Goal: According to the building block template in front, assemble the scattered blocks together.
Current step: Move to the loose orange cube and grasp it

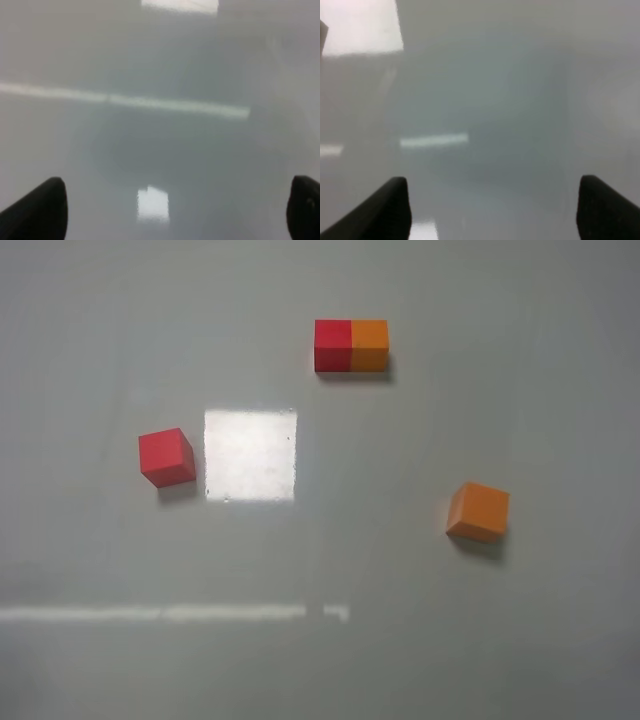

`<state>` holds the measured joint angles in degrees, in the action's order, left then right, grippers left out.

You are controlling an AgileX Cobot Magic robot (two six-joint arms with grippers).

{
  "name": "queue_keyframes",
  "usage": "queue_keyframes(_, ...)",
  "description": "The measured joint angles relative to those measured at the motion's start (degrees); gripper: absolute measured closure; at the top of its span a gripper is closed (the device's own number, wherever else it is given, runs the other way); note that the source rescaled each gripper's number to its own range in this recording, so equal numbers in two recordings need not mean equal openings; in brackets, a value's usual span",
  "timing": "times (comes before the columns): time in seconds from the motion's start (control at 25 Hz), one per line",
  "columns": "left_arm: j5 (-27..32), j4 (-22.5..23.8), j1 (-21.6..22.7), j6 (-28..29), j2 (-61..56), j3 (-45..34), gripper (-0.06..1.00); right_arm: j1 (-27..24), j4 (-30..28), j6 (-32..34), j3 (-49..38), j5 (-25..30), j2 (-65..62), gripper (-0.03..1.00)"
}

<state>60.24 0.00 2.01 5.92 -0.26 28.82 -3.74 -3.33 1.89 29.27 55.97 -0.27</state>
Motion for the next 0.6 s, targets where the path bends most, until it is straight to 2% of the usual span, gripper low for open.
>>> queue_keyframes(0.28,0.00,0.00,0.00,0.00,0.00,0.00,-0.03,0.00,0.05,-0.16,0.00,0.00,0.00,0.35)
queue_keyframes(0.44,0.00,0.00,0.00,0.00,0.00,0.00,0.02,0.00,0.27,-0.85,0.00,0.00,0.00,0.35)
queue_keyframes(0.6,0.00,0.00,0.00,0.00,0.00,0.00,0.07,0.00,3.92,-5.49,0.27,-0.18,0.47,0.34)
